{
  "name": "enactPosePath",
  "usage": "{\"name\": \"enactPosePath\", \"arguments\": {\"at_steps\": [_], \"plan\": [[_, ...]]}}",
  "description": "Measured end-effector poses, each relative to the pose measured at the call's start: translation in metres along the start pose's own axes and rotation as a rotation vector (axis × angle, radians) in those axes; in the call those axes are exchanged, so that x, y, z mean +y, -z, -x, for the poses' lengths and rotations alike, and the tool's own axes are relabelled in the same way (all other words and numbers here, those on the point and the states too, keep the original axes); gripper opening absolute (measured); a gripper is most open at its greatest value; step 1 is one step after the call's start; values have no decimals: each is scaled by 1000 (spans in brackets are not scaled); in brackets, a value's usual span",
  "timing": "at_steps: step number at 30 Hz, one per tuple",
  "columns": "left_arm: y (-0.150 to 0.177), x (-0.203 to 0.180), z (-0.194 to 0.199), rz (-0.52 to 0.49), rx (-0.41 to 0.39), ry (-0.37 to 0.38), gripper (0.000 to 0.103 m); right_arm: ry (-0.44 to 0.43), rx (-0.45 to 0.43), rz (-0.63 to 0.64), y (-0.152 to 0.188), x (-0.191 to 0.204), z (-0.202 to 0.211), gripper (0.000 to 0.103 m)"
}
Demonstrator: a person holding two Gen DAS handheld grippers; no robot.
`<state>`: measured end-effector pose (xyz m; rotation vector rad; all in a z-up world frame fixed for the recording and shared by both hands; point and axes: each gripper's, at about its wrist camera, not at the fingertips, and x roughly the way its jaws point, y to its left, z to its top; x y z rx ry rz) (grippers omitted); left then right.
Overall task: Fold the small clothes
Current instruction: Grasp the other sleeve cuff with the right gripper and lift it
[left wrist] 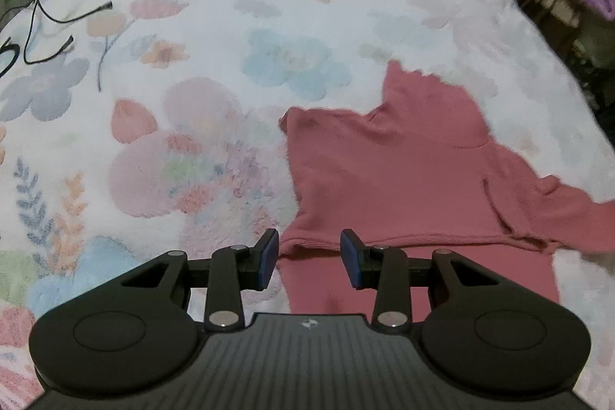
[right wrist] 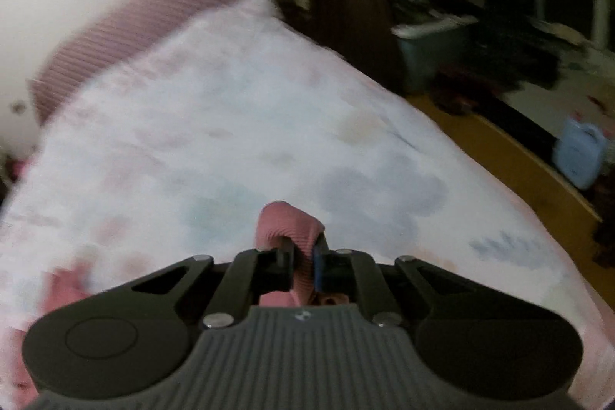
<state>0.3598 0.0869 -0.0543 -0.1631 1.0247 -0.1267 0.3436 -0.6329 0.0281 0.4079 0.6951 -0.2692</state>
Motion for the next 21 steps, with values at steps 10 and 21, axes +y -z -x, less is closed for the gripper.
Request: {"name": "enactPosePath", "arguments": {"at_steps": [10, 21], "plan": [[5, 23, 26, 30, -27, 12, 44, -286, -80, 97, -74, 197, 102, 4], [-2, 48, 40, 60, -83, 71, 44, -425, 84, 187, -15, 431, 89, 4]]}}
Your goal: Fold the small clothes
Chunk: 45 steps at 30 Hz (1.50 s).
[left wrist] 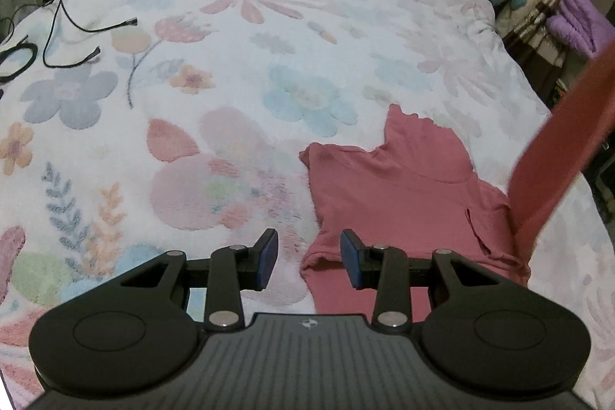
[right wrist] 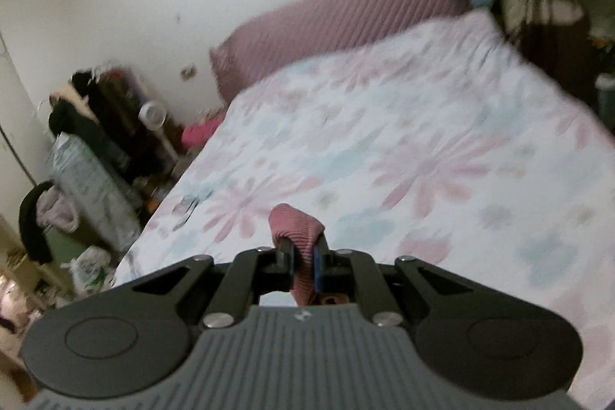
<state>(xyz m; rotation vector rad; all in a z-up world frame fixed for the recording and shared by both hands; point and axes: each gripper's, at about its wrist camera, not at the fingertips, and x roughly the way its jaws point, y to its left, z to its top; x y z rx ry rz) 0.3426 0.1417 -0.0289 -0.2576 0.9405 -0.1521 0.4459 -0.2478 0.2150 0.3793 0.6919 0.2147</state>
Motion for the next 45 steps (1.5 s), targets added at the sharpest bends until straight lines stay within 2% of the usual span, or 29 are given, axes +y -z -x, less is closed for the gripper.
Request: {"name": "enactPosePath", "arguments": {"at_steps": [3, 6, 12, 15, 19, 21, 25, 28, 29, 32, 35, 37, 39, 40, 41, 43, 45], "plan": [[-2, 11, -2, 24, -4, 18, 44, -15, 73, -14, 32, 29, -53, 4], [-4, 23, -5, 43, -16, 23, 44, -50, 186, -40, 74, 45, -115, 4], [-8, 45, -20, 67, -29, 33, 44, -126, 385, -107, 176, 65, -221, 4], [-11, 55, -28, 86, -37, 34, 44, -159, 445, -145, 211, 64, -260, 4], [-14, 69, -38, 117, -43, 36, 44, -204, 492, -174, 242, 66, -296, 13], [-15, 74, -43, 134, -43, 54, 45, -234, 499, -170, 247, 68, -306, 23], [-17, 74, -55, 158, -46, 83, 50, -272, 476, -145, 238, 63, -305, 37], [-20, 72, -65, 173, -44, 87, 55, -303, 460, -151, 225, 56, -300, 40], [-21, 71, -70, 181, -32, 89, 59, -294, 455, -136, 221, 53, -297, 40], [-20, 75, -85, 214, 9, 85, 61, -250, 424, -67, 209, 34, -281, 40], [-12, 89, -100, 318, 39, 125, 61, -176, 387, -27, 200, -5, -257, 40], [-7, 99, -108, 377, 30, 149, 61, -132, 367, -21, 199, -39, -237, 40], [-6, 102, -114, 387, 19, 160, 52, -74, 344, -7, 200, -76, -210, 40], [-7, 100, -115, 377, 10, 154, 40, -42, 330, 3, 201, -92, -197, 40], [-8, 98, -116, 363, 1, 154, 22, 3, 317, 16, 203, -111, -182, 40], [-11, 92, -116, 339, 1, 164, 3, 88, 306, 45, 208, -144, -155, 40], [-18, 83, -110, 288, -24, 154, 3, 158, 302, 61, 218, -173, -132, 40]]}}
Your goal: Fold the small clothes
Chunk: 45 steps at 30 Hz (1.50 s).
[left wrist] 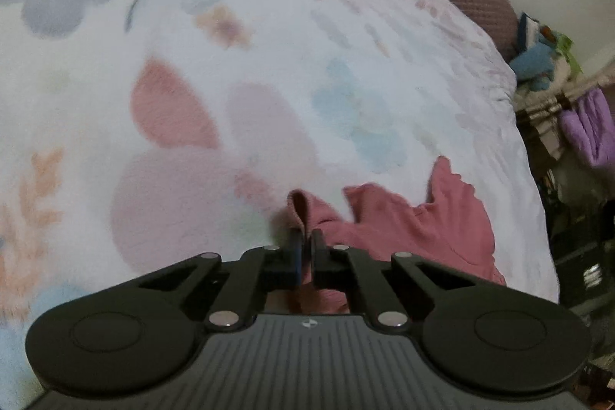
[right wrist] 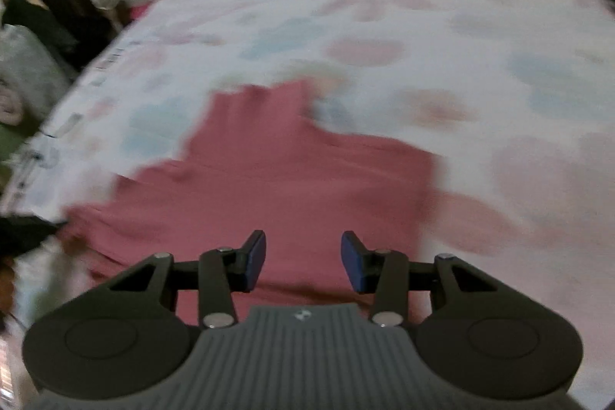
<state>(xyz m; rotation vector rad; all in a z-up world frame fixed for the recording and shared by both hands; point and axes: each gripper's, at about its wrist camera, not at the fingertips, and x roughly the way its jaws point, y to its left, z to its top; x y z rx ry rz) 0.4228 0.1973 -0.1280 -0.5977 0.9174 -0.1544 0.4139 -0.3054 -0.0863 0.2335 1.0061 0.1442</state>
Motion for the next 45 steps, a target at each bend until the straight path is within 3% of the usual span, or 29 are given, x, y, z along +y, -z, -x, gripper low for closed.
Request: {"name": "enactPosePath", "arguments": {"at_steps": [4, 6, 9, 12, 14, 15, 16, 17, 19, 22, 26, 29, 34, 37, 39, 41, 45], "plan": [[-19, -36, 18, -160, -42, -25, 3, 114, 39, 20, 33, -45, 11, 38], [-29, -58, 27, -279, -43, -82, 3, 132, 54, 43, 44, -54, 7, 34], [-41, -71, 24, -390, 29, -187, 3, 108, 46, 79, 50, -52, 0, 33], [-38, -57, 2, -396, 111, -306, 4, 99, 45, 136, 51, -40, -14, 33], [-31, -43, -9, -357, 140, -329, 14, 130, 41, 177, 51, -32, -24, 33], [-28, -35, -10, -318, 131, -321, 18, 155, 34, 202, 51, -30, -29, 26], [-26, -26, -9, -271, 117, -305, 27, 164, 33, 211, 51, -29, -33, 8], [-24, -17, -4, -217, 104, -284, 31, 157, 43, 208, 51, -30, -35, 4], [-21, -5, 5, -133, 86, -235, 36, 147, 35, 199, 51, -34, -33, 3], [-13, 1, 14, -98, 91, -168, 49, 132, 21, 190, 54, -41, -25, 2], [-2, 4, 16, -91, 110, -128, 53, 112, 77, 120, 61, -57, -34, 0], [-2, 13, 18, -37, 82, -113, 59, 119, 74, 113, 60, -54, -37, 1], [-14, 23, 12, 57, 42, -71, 59, 90, 41, 92, 55, -47, -15, 10], [-20, 22, -3, 53, 28, -84, 59, 88, 14, 99, 55, -44, 1, 19], [-19, 20, -11, 44, 37, -85, 45, 90, -2, 104, 55, -42, 9, 20], [-16, 13, -12, -8, 22, -108, 7, 103, -12, 117, 56, -42, 14, 21], [-13, -16, 4, -106, -21, -100, 3, 117, -18, 122, 56, -43, 16, 22]]}}
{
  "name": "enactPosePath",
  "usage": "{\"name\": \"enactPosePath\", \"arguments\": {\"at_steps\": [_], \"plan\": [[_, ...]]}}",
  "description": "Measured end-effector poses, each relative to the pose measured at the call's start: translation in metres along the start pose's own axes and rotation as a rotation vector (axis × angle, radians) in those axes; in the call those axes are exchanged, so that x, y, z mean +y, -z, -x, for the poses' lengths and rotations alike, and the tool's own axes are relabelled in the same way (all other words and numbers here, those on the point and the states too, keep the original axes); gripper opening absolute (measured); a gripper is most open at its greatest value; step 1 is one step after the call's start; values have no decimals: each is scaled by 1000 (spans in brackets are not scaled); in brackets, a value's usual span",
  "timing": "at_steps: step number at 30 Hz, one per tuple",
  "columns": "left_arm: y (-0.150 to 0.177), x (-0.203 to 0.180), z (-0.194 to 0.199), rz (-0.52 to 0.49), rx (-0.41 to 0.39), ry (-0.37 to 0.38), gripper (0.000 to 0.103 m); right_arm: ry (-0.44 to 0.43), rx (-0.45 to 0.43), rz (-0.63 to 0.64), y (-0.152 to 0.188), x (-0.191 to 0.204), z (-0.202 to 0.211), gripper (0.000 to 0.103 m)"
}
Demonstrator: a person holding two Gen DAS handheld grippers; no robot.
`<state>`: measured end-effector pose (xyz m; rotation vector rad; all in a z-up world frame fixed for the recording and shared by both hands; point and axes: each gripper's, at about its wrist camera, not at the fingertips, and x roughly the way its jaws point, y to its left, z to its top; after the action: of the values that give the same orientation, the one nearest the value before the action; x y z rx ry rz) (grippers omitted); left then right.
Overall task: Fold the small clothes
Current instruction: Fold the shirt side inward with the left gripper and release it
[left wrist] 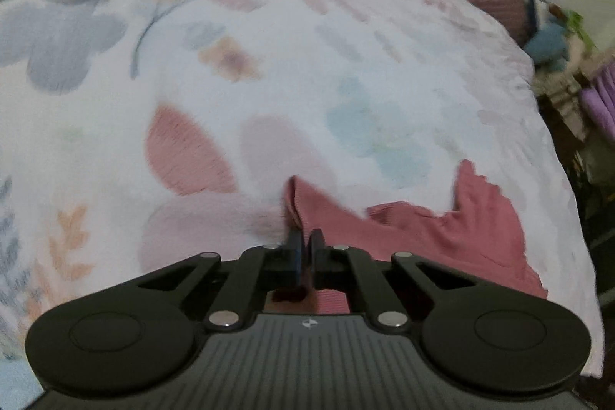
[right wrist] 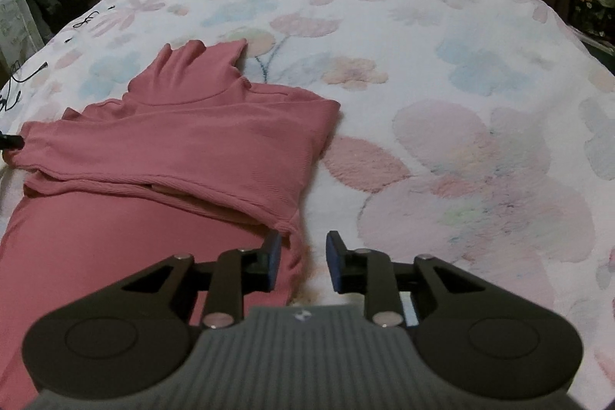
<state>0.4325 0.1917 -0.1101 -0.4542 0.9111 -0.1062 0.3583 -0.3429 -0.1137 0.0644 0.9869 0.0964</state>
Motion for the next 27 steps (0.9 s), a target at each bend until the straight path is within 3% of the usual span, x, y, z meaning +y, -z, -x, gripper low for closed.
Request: {"name": "enactPosePath", "arguments": {"at_steps": [5, 14, 19, 21, 23, 27], "plan": [[-12, -65, 12, -181, 43, -63, 3, -2, -1, -14, -1, 3, -6, 22], [-5, -151, -18, -322, 150, -57, 3, 26, -21, 57, -9, 18, -8, 22], [13, -161, -53, -305, 223, 4, 5, 30, -31, 44, -10, 16, -9, 22], [17, -154, -61, -247, 249, 73, 14, 27, -28, 28, -9, 12, -9, 22], [17, -147, -62, -194, 266, 126, 29, 24, -27, 25, -8, 10, -8, 22], [12, -144, -47, -226, 242, 129, 32, 25, -23, 6, -5, 3, -7, 22]]}}
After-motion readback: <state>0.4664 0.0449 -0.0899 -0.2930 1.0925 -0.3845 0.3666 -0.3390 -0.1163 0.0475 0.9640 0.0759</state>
